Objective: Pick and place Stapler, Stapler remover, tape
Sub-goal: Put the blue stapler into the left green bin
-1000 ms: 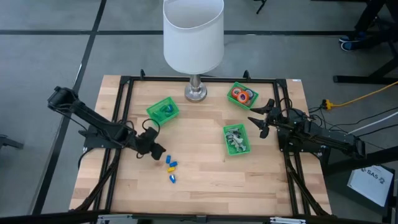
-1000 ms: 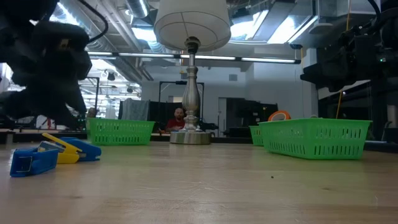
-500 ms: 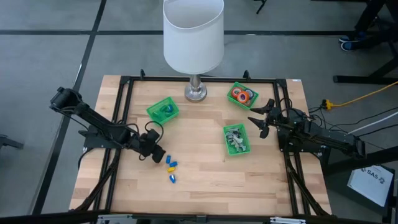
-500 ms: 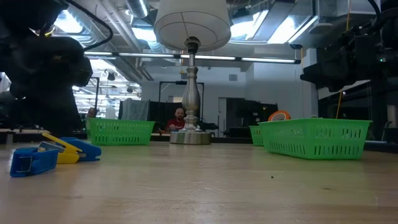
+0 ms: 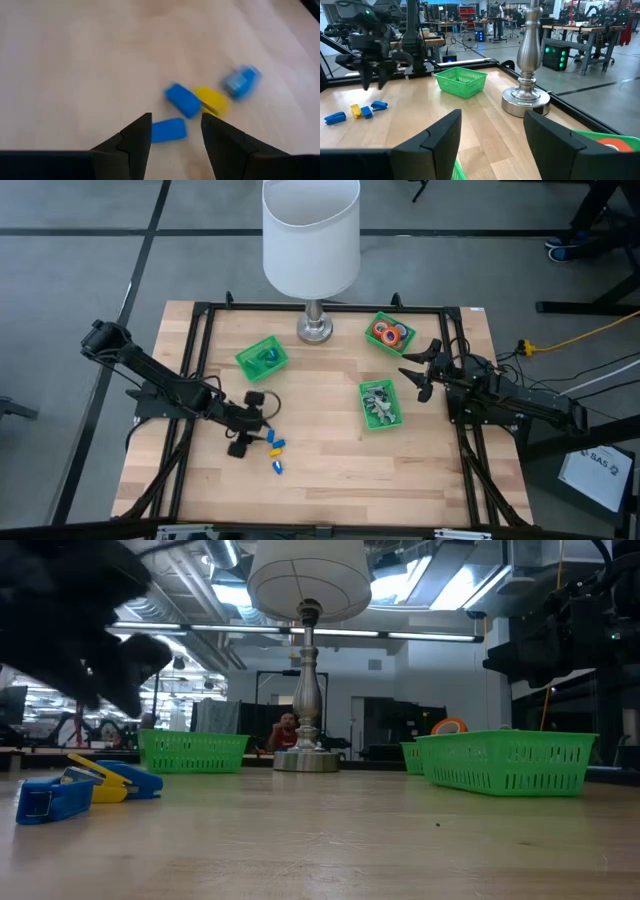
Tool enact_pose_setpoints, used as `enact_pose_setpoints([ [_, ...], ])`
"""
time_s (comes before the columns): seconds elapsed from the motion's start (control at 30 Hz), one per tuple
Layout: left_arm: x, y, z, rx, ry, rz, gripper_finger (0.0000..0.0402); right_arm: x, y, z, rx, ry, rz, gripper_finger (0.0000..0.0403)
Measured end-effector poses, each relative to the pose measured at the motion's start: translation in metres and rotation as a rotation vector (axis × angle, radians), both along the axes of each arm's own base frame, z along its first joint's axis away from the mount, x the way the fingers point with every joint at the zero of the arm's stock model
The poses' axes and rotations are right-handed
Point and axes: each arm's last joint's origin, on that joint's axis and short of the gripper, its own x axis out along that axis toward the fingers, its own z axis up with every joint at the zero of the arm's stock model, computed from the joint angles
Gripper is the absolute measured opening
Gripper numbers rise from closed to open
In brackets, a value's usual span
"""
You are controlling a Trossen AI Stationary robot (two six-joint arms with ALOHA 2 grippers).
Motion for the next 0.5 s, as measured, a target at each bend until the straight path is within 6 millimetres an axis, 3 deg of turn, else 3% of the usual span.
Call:
enact_pose_setpoints([
  [0.17,-0.001,-0.002,-0.001,0.216,-0.047,-0.356,0.0168,0.000,0.000,0.000,0.000,0.000,0.000,0.0220],
  [0.33,0.004,0.003,0.003,0.394,0.006,-0.498,0.0168,0.000,0.000,0.000,0.000,0.000,0.000,0.0220],
  [0.5,0.023,0.005,0.007,0.550,0.139,-0.638,0.0168,0.000,0.000,0.000,0.000,0.000,0.000,0.0220],
])
